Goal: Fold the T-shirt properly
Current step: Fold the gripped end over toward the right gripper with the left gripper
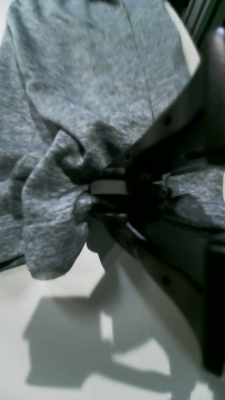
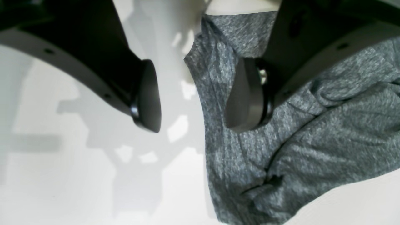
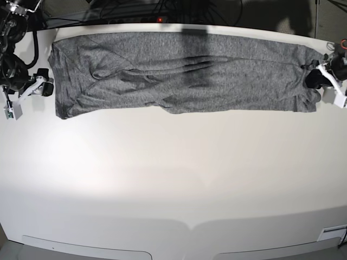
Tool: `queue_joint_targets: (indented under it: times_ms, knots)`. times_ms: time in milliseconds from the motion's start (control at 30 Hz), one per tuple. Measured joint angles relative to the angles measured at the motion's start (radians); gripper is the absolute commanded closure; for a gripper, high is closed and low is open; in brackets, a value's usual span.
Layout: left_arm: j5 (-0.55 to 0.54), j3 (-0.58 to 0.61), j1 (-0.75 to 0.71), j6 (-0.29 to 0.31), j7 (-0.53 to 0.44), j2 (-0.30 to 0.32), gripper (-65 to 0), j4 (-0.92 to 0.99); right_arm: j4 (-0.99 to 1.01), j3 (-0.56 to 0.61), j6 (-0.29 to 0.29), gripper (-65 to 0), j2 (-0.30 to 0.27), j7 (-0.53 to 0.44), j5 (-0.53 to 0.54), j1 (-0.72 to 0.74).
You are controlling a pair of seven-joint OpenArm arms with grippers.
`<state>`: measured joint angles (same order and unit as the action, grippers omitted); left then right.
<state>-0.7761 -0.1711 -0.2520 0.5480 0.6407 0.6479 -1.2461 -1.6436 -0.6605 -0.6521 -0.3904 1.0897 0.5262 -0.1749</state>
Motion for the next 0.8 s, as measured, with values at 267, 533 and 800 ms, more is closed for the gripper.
queue_joint_targets:
  times_ms: [267, 533, 800]
  knots:
    - [0.158, -0.075, -0.026, -0.119, -0.082, -0.001, 0.0, -0.003, 0.000, 0.000, 0.000, -36.2, 0.000, 0.000, 0.000, 0.000]
    - [0.145, -0.228, -0.052, -0.156, 0.022, -0.003, 0.0, 0.008, 0.000, 0.001, -0.003, -36.2, 0.002, 0.000, 0.000, 0.000]
    - [0.017, -0.224, -0.127, -0.232, 0.126, -0.008, 0.0, -0.261, 0.000, 0.022, -0.003, -36.2, 0.000, 0.001, 0.000, -0.001]
